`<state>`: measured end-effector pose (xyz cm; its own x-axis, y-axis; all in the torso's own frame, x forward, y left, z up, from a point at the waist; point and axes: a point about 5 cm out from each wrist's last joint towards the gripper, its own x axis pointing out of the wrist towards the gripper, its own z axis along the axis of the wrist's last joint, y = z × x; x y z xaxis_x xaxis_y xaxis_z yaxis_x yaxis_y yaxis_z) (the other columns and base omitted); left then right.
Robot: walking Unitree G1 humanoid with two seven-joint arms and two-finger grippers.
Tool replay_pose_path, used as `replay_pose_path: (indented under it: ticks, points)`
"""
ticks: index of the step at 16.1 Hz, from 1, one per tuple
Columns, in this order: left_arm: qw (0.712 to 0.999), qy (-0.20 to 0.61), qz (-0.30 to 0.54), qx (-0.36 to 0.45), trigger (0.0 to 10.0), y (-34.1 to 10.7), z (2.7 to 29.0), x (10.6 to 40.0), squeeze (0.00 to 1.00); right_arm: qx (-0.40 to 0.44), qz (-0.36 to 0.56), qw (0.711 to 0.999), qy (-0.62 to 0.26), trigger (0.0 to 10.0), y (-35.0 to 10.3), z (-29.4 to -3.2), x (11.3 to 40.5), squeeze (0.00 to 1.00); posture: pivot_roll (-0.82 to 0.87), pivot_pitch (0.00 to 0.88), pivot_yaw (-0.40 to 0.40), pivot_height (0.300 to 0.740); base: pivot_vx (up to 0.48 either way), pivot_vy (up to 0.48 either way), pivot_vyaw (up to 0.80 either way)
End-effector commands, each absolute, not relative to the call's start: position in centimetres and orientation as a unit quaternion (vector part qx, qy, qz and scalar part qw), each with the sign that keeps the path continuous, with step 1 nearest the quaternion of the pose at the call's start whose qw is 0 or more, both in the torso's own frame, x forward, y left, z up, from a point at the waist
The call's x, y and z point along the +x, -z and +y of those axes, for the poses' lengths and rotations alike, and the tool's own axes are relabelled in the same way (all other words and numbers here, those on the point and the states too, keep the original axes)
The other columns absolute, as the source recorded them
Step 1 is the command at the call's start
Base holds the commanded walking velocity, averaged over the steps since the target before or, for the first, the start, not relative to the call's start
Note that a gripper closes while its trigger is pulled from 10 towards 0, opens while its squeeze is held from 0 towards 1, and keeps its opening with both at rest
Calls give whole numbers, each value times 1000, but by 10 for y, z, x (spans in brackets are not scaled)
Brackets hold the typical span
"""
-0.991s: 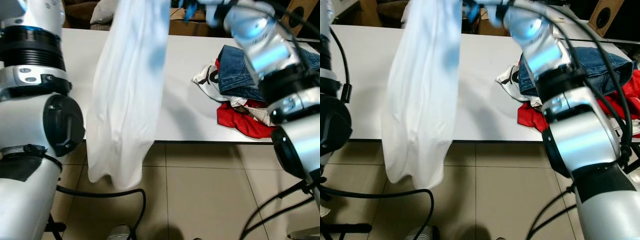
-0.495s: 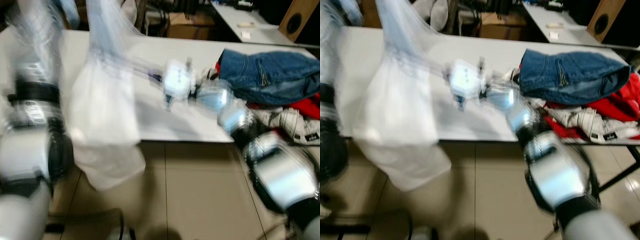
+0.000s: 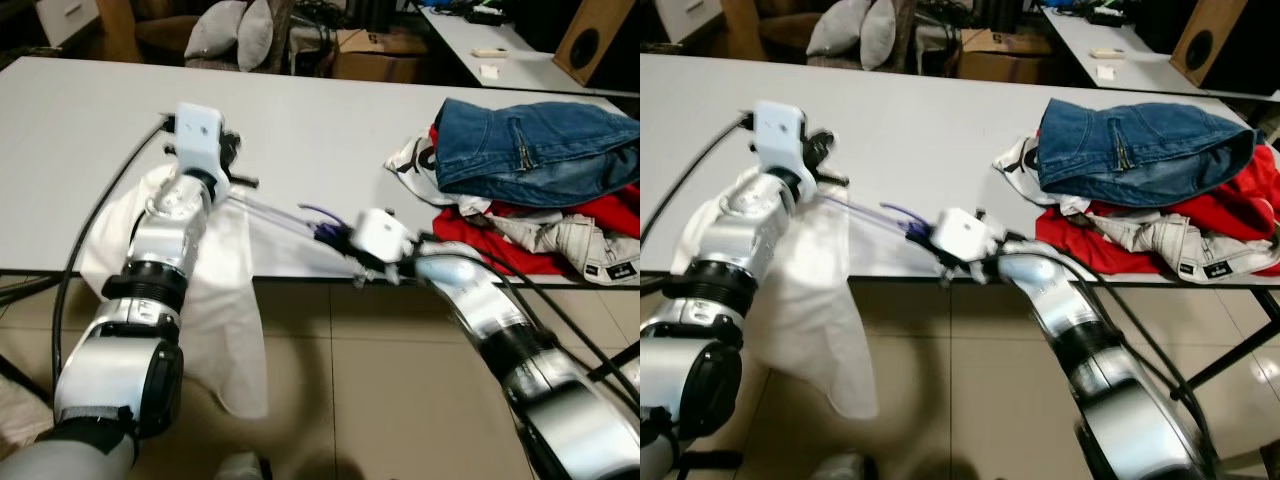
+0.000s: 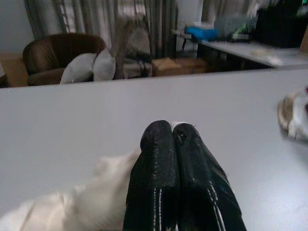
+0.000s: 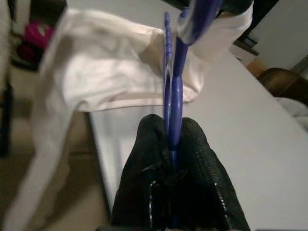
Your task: Hang hanger
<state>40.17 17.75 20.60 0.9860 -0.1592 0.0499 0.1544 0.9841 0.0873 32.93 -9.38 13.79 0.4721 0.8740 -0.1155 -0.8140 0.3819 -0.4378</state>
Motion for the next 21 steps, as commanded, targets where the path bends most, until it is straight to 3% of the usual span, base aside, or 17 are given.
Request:
replay_pose_path:
  ticks: [1, 4, 7, 9, 10, 11, 12, 14, 16, 19, 21]
  points:
    - [996, 74, -47, 31, 0, -215, 178, 402, 0, -190, -86, 839, -503, 10000, -154, -103, 325, 0, -1, 12, -10, 740, 0, 0, 0]
    - [996, 57, -52, 34, 0, -209, 185, 393, 0, -105, -74, 867, -481, 10000, -171, -145, 272, 0, -11, 9, 12, 740, 0, 0, 0]
    - [997, 43, -40, 41, 0, -198, 192, 388, 0, -81, -17, 863, -498, 10000, -168, -170, 222, 0, -25, 8, 35, 740, 0, 0, 0]
    - [997, 43, -45, 40, 0, -200, 192, 385, 0, -75, 11, 885, -459, 10000, -167, -175, 211, 0, -31, 7, 39, 740, 0, 0, 0]
    - [997, 43, -58, 39, 0, -202, 193, 379, 0, -75, 38, 910, -406, 10000, -162, -179, 209, 0, -35, 7, 43, 740, 0, 0, 0]
    - [996, 43, -63, 39, 3725, -203, 193, 377, 0, -73, 52, 919, -385, 10000, -160, -181, 208, 0, -35, 7, 43, 740, 0, 0, 0]
    - [996, 54, -60, 37, 10000, -200, 190, 367, 0, -76, 71, 944, -313, 10000, -151, -186, 211, 0, -36, 7, 42, 740, 0, 0, 0]
    - [994, 74, -70, 28, 10000, -193, 179, 344, 0, -64, 98, 978, -174, 10000, -136, -197, 219, 0, -34, 10, 40, 740, 0, 0, 0]
    - [995, 73, -53, 40, 10000, -177, 173, 326, 0, -28, 88, 991, -96, 10000, -134, -193, 229, 0, -32, 12, 32, 740, 0, 0, 0]
    - [997, 63, -22, 34, 10000, -164, 164, 309, 0, 13, 86, 996, -27, 10000, -127, -184, 237, 0, -20, 12, 5, 740, 0, 0, 0]
    - [998, 60, -19, 31, 10000, -163, 162, 307, 0, 17, 80, 996, -42, 10000, -129, -175, 240, 0, -19, 9, 2, 740, 0, 293, 0]
